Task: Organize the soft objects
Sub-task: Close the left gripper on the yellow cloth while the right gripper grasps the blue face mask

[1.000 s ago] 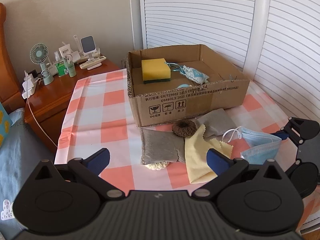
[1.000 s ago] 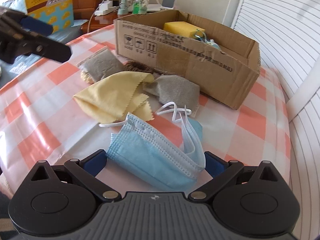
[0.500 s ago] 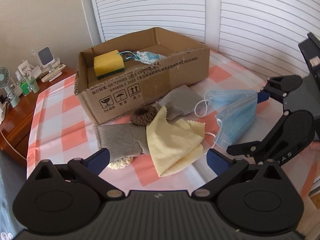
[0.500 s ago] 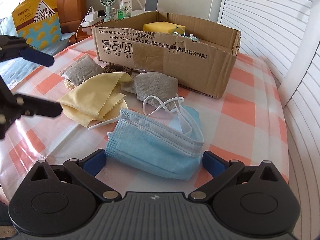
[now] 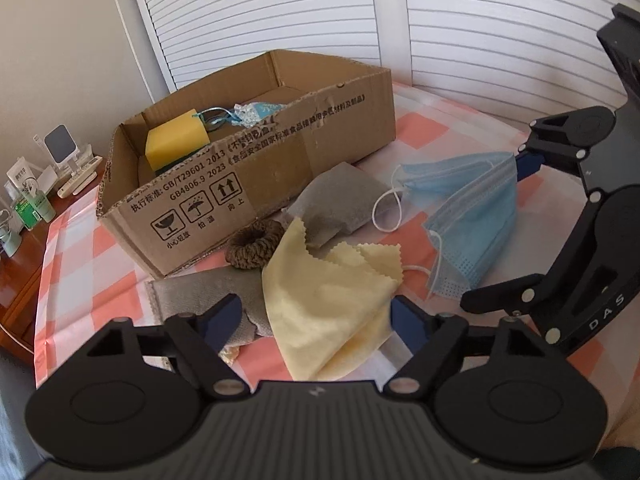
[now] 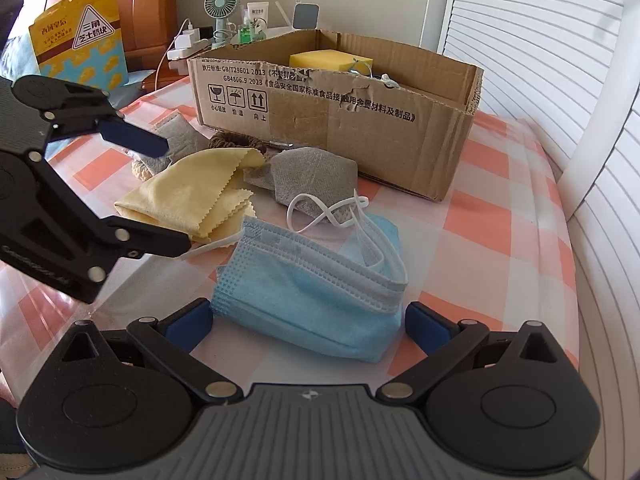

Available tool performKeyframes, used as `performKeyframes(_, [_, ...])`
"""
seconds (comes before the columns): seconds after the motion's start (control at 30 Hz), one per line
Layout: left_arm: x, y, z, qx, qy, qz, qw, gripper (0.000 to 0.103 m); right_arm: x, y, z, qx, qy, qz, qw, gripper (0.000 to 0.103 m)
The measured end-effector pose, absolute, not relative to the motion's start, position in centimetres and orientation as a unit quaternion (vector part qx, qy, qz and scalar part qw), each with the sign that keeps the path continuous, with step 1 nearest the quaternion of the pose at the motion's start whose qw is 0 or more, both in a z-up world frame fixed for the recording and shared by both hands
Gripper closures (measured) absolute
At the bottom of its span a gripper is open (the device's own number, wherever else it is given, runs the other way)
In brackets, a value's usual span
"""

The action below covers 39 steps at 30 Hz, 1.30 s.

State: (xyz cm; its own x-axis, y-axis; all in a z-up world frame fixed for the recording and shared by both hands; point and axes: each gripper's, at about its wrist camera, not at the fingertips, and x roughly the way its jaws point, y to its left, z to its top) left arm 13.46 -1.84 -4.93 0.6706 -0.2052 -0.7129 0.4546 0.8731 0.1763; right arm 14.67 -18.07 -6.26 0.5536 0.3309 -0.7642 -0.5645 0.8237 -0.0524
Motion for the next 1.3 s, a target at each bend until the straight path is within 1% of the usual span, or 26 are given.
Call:
performKeyframes(0.17, [14.2,-1.8,-5.7,0.165,0.376,-0.18,0.894,0.027,14.6,-18.0,-6.3,-0.147,0.394,0.258,0.87,0.0])
performKeyframes(0.3, [14.3,-2.0,-5.7,0.165,0.373,-0.183,0.895,0.037,14.6,-18.1,-6.3,-0.146,0.392,0.258,0.871,0.0])
performKeyframes(0.33, [14.2,-2.1,-5.7,0.167,0.372,-0.184,0.895,0.038,14.6,-18.1,-6.3,-0.146,0.392,0.258,0.871,0.0])
performKeyframes(0.37, [14.2,-2.3,-5.8,0.167,0.371,-0.186,0.894,0.042,14.5,-18.0,-6.3,-0.146,0.391,0.257,0.872,0.0])
performKeyframes(0.4, [14.2,-2.3,-5.8,0.166,0.371,-0.188,0.894,0.051,14.5,-18.0,-6.3,-0.145,0.391,0.257,0.872,0.0])
performKeyframes(0.47, [14.4,-2.5,-5.8,0.16,0.372,-0.19,0.894,0.062,14.5,-18.0,-6.3,-0.145,0.39,0.257,0.872,0.0])
performKeyframes(0.6, [14.3,-2.5,-5.5,0.146,0.376,-0.194,0.894,0.073,14.5,-18.0,-6.3,-0.145,0.39,0.257,0.872,0.0])
performKeyframes(0.87, [12.5,-0.9,-4.1,0.123,0.376,-0.187,0.899,0.073,14.5,-18.0,-6.3,-0.145,0.389,0.256,0.873,0.0])
performKeyframes(1.07, [10.7,0.9,-4.3,0.101,0.401,-0.181,0.893,0.072,14.6,-18.0,-6.2,-0.146,0.387,0.257,0.874,0.0])
performKeyframes(1.17, [10.4,1.3,-5.3,0.094,0.414,-0.171,0.889,0.07,14.7,-17.9,-6.2,-0.149,0.389,0.26,0.871,0.0])
performKeyframes(1.2, [10.3,1.4,-5.5,0.092,0.414,-0.168,0.89,0.066,14.8,-17.9,-6.2,-0.151,0.39,0.26,0.871,0.0])
performKeyframes(1.3, [10.1,1.6,-5.6,0.088,0.409,-0.166,0.893,0.059,15.0,-17.9,-6.0,-0.157,0.393,0.261,0.868,0.0])
